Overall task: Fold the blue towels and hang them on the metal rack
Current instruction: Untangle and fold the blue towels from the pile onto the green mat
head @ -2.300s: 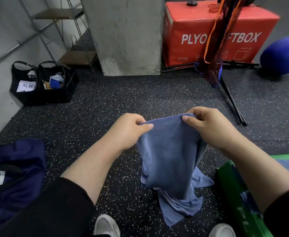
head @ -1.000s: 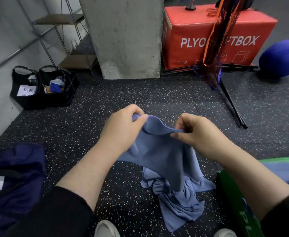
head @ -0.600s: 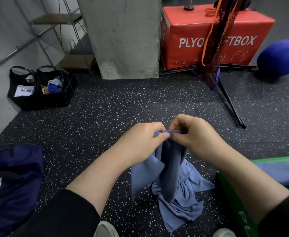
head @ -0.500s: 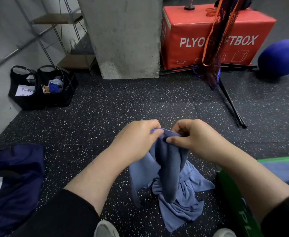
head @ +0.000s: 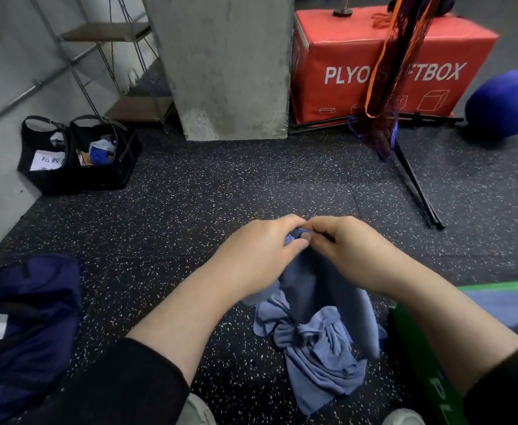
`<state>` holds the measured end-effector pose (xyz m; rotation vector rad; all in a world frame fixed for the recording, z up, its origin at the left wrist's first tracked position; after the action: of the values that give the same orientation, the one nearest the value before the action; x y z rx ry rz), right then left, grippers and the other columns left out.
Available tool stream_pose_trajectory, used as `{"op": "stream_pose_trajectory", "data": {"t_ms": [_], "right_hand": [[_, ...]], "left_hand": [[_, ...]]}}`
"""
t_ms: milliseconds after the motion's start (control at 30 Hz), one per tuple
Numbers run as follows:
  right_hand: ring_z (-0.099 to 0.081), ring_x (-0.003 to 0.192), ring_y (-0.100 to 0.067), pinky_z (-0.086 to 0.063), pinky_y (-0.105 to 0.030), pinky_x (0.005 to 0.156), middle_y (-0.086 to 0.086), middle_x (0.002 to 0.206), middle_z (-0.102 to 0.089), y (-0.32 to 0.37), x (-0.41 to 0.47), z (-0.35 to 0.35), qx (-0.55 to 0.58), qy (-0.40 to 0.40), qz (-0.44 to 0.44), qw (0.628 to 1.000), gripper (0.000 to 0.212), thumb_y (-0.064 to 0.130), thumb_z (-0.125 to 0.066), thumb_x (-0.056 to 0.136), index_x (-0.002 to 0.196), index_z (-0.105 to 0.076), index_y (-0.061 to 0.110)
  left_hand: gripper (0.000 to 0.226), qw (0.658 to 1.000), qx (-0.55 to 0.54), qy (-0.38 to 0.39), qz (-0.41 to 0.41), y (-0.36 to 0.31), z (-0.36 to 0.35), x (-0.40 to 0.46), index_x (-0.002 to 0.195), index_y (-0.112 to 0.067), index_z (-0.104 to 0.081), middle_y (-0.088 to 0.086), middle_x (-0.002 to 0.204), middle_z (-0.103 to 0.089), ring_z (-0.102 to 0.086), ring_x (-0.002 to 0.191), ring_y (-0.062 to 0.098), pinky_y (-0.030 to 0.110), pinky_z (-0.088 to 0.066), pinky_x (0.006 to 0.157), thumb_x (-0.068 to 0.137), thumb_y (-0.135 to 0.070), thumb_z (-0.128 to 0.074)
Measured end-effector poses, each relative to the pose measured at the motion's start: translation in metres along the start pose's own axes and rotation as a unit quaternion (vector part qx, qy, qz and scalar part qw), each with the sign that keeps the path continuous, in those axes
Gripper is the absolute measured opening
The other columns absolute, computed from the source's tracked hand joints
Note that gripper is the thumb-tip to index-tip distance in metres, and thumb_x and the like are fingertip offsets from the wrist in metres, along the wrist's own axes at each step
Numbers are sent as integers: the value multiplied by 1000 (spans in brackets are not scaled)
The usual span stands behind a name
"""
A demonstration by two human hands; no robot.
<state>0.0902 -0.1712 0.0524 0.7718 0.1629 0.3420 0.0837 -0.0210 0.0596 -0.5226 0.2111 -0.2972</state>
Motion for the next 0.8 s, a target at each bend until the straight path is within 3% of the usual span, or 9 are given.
{"op": "stream_pose_trajectory", "data": {"t_ms": [100, 200, 300, 367, 467, 533, 600, 667, 800], "right_hand": [[-46, 57, -1, -38, -19, 57, 6, 65, -60, -5, 0, 4, -1, -17, -20, 1000, 19, 30, -63, 98, 79, -63, 27], [-46, 51, -1, -38, -21, 53, 10, 60, -60, -14, 0, 6, 13, 4, -45, 999, 20, 32, -70, 93, 76, -64, 24], [-49, 54, -7, -46, -29, 57, 7, 62, -62, -19, 0, 5, -23, 25, -56, 998, 22, 34, -67, 95, 76, -62, 24], [-49, 56, -9, -46, -32, 59, 3, 63, -60, -16, 0, 6, -24, -3, -38, 999, 22, 33, -64, 97, 77, -60, 24], [-44, 57, -4, -40, -25, 58, 10, 60, -52, -7, 0, 4, -8, -18, -8, 1000, 22, 28, -60, 99, 77, -57, 26], [-47, 61, 0, -39, -16, 58, 15, 63, -57, -1, -1, 0, 3, -6, 3, 1000, 19, 26, -59, 99, 81, -61, 30], [-51, 62, 2, -40, -14, 59, 12, 69, -64, 1, -1, -1, 7, -8, 3, 1000, 15, 26, -60, 98, 85, -65, 30], [-49, 60, 1, -39, -16, 56, 8, 68, -65, -3, 0, 2, 6, -30, -9, 999, 13, 28, -66, 95, 82, -68, 27], [-56, 59, -4, -47, -27, 60, 4, 73, -72, -16, 0, 8, 15, -35, -55, 998, 10, 28, -70, 92, 83, -70, 23]], "left_hand": [[17, 999, 7, -31, 32, 6, 7, 2, 99, -33, -62, -13, 75, -57, -59, 66, 13, 32, -45, 66, 101, -47, -53], [21, 992, 32, -91, 76, 19, 15, 3, 90, -29, -57, -9, 79, -60, -61, 80, 25, 36, -48, 71, 101, -46, -52], [22, 974, 40, -176, 140, 39, 32, 0, 94, -26, -60, 0, 92, -69, -63, 92, 33, 42, -52, 79, 102, -44, -50], [18, 971, 38, -188, 143, 45, 40, -1, 102, -29, -62, 2, 100, -71, -64, 99, 35, 43, -52, 83, 102, -43, -51], [35, 992, 12, -115, 54, 24, 32, -2, 134, -41, -56, -2, 116, -73, -64, 111, 29, 40, -51, 90, 99, -45, -57], [39, 999, 4, -38, 11, 8, 13, -3, 137, -48, -52, -7, 116, -72, -64, 110, 22, 38, -52, 91, 98, -48, -57], [23, 1000, 27, -11, 9, 5, 2, 0, 120, -42, -60, -7, 100, -69, -63, 98, 23, 40, -53, 85, 99, -47, -56], [15, 998, 35, -43, 31, 12, 5, 2, 103, -33, -63, -6, 86, -66, -62, 88, 26, 40, -53, 79, 99, -45, -56], [15, 981, 22, -144, 126, 39, 24, 5, 88, -30, -55, 0, 91, -69, -63, 93, 32, 40, -52, 79, 99, -41, -54]]}}
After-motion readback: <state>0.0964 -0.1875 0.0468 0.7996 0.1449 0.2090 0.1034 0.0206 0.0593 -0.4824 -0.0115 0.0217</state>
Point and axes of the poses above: each hand's wrist, its own x-axis towards the middle knuckle, its own z-axis out of the back of the hand, y = z × x, the point moved 5 cm from there along x, towards the middle knuckle
